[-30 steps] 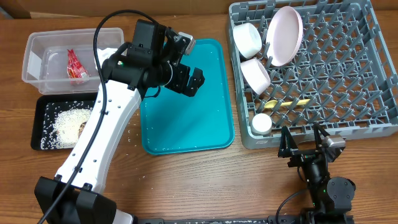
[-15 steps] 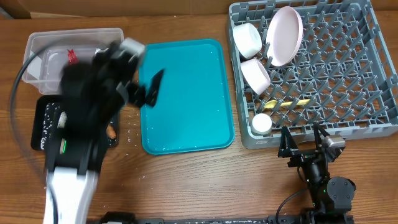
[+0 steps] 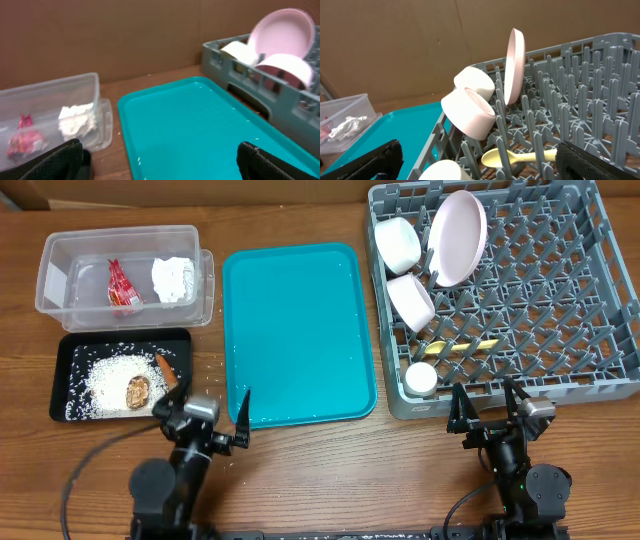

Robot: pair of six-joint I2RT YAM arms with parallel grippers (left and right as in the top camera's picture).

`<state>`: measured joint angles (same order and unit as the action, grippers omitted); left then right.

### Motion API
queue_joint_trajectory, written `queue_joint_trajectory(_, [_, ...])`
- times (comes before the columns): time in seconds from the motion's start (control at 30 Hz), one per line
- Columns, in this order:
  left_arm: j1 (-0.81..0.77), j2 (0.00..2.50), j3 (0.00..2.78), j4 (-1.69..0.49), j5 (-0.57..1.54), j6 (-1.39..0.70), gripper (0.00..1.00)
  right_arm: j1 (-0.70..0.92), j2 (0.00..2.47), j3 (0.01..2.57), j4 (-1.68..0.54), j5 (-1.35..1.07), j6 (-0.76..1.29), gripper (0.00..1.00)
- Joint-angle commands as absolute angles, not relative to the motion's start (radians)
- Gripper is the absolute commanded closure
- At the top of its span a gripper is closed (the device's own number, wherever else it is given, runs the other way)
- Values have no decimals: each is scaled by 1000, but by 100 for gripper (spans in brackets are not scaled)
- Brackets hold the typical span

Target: Sort waste into correct bins and load items into the dishwasher

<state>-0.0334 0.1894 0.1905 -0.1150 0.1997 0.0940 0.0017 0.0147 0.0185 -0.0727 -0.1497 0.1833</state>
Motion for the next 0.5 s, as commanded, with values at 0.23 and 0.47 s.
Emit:
queue_joint_trajectory(0.23, [3, 3, 9, -78, 112, 12, 0, 1, 3, 8, -68, -152, 186, 0])
queue_joint_trajectory(0.47, [8, 5, 9, -74, 122, 11, 0, 1, 3, 8, -68, -152, 186, 0])
